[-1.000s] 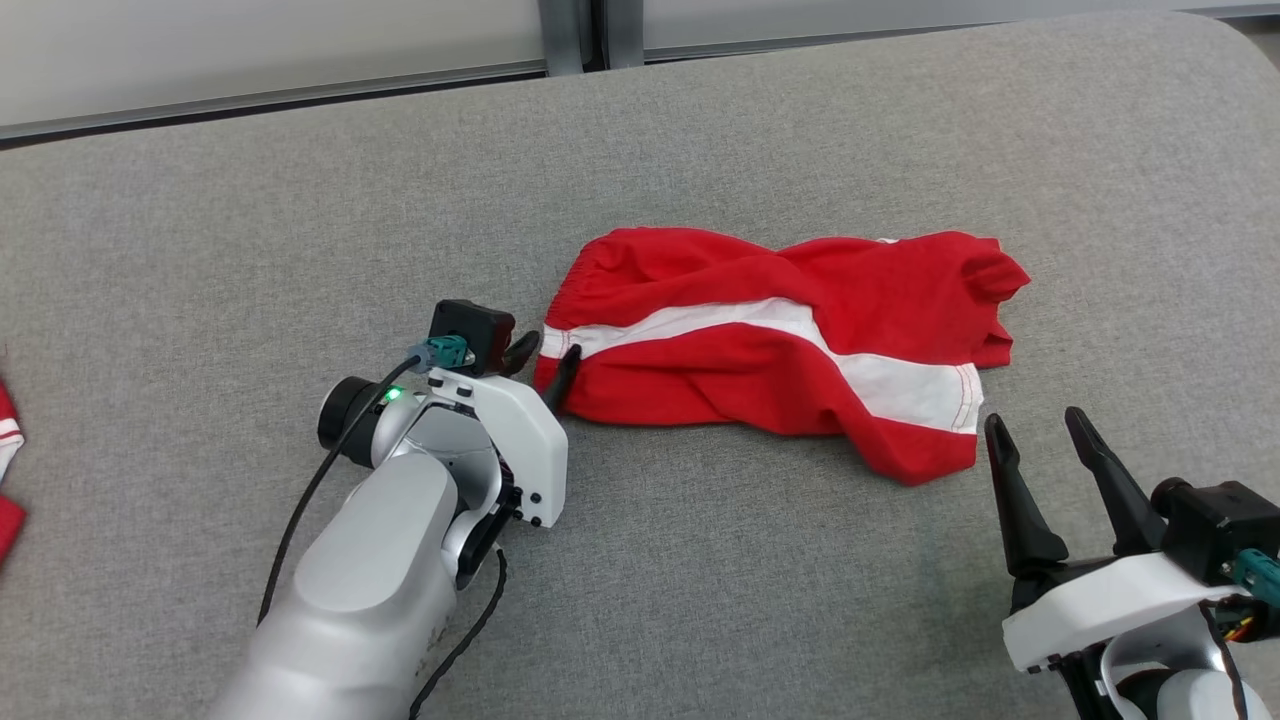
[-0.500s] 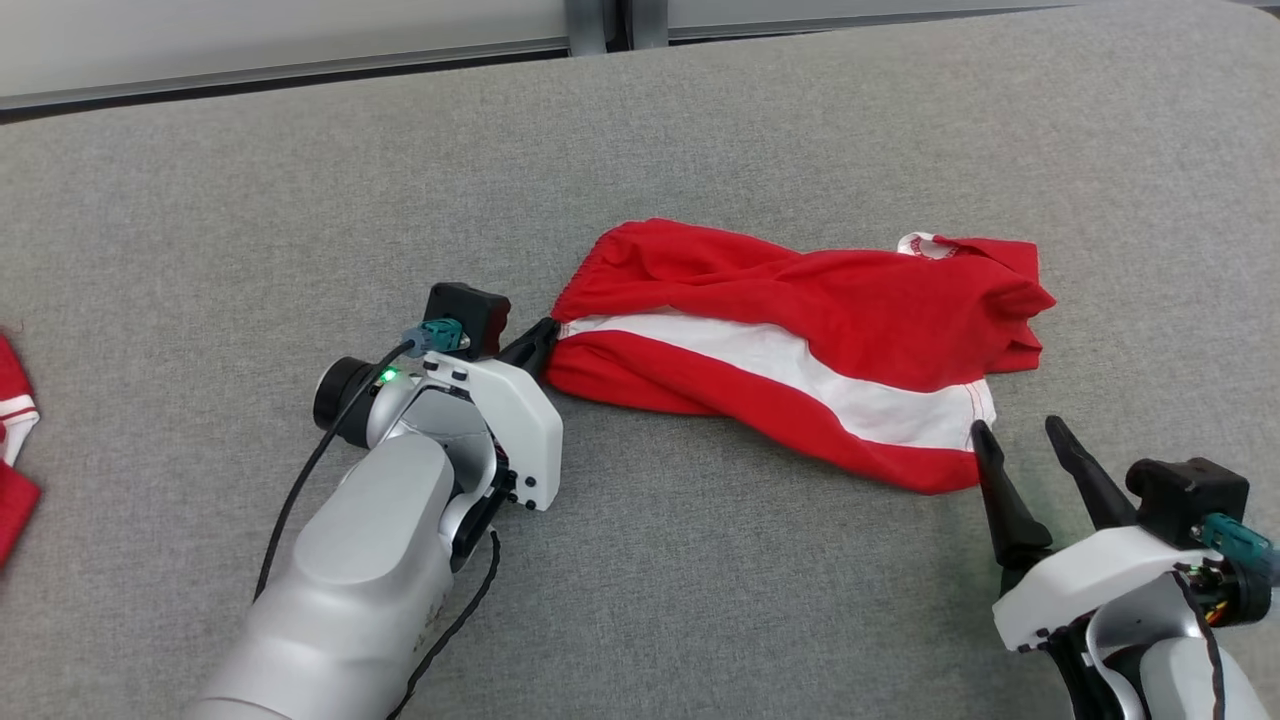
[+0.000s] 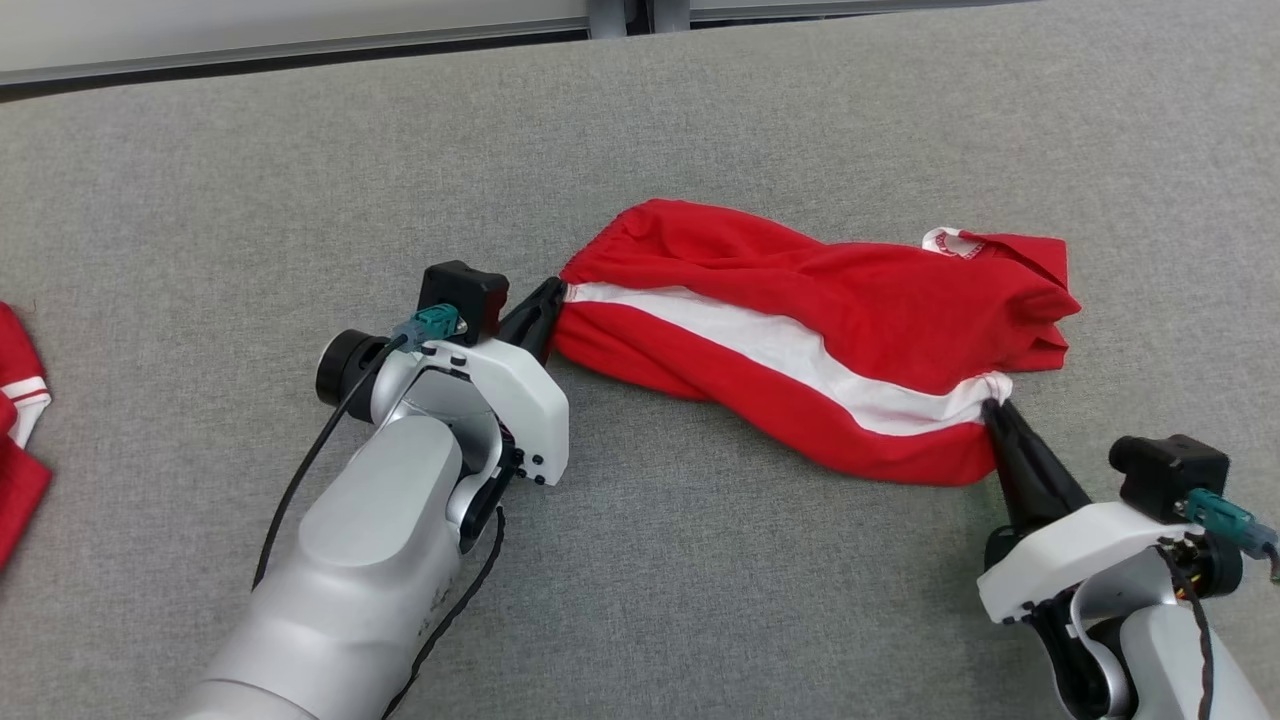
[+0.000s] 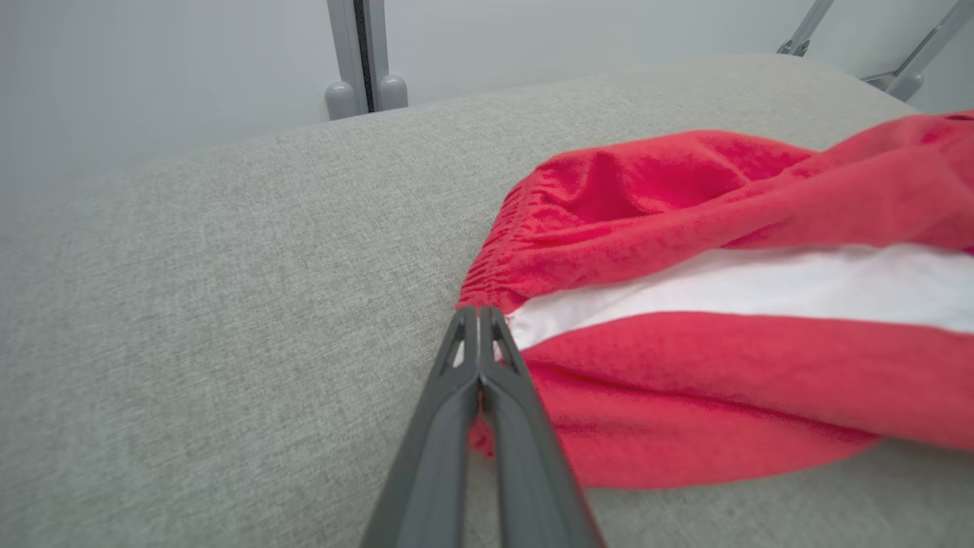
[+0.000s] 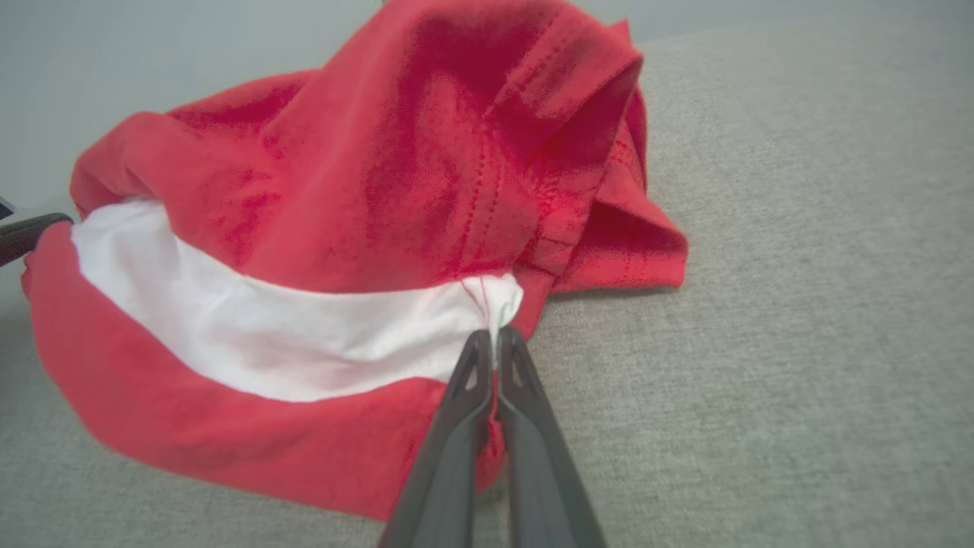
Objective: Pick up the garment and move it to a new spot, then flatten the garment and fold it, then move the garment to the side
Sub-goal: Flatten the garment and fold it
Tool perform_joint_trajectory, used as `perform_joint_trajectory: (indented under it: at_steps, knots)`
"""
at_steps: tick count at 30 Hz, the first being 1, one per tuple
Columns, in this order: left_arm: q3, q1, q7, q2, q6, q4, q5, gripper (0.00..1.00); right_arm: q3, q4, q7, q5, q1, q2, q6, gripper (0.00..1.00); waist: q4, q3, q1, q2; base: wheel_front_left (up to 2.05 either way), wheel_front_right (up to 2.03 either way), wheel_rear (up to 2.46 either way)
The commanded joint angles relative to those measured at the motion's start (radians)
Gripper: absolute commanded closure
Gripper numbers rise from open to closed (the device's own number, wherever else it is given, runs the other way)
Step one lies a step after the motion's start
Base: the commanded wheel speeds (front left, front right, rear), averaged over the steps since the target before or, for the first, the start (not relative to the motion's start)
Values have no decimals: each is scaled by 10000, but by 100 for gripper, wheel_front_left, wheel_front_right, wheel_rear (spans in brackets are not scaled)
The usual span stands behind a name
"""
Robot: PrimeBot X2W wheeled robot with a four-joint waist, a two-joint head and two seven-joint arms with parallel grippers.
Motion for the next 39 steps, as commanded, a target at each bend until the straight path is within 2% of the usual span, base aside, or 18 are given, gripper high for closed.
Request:
perform_joint_trajectory:
  at_steps: [1, 10, 15, 20, 22, 30, 34, 39]
  knots:
    - [20, -181, -171, 43, 98, -58, 1, 100, -37, -161, -223, 17, -119, -91, 1, 100, 2, -8, 0, 0, 0, 0, 0]
    - [353, 2, -1244, 363, 571, -1162, 58, 100, -343, -1922, -1089, -403, -24, -383, 1, 100, 51, -238, 0, 0, 0, 0, 0]
    - [672, 158, -1482, 812, 1010, -2741, 205, 100, -677, -3150, -1200, -692, -240, -625, 1, 100, 193, -493, 0, 0, 0, 0, 0]
    - [988, 134, -1553, 1378, 1439, -4972, 437, 100, -1086, -4386, -883, -971, -627, -868, 1, 100, 390, -817, 0, 0, 0, 0, 0]
    - [1142, 21, -1391, 1767, 1705, -6424, 604, 100, -1259, -5074, -669, -1003, -996, -1011, 1, 100, 506, -1030, 0, 0, 0, 0, 0]
    - [1577, -376, -349, 2558, 2363, -9597, 894, 100, -1310, -6140, 111, -873, -2071, -1255, 1, 100, 797, -1609, 0, 0, 0, 0, 0]
    - [1785, -356, 90, 2803, 2610, -10528, 805, 100, -1326, -6271, 394, -803, -2243, -1203, 1, 100, 942, -1733, 0, 0, 0, 0, 0]
    - [1921, -358, 376, 2918, 2601, -10760, 559, 100, -1278, -6135, 599, -638, -2431, -1180, 1, 100, 1054, -1611, 0, 0, 0, 0, 0]
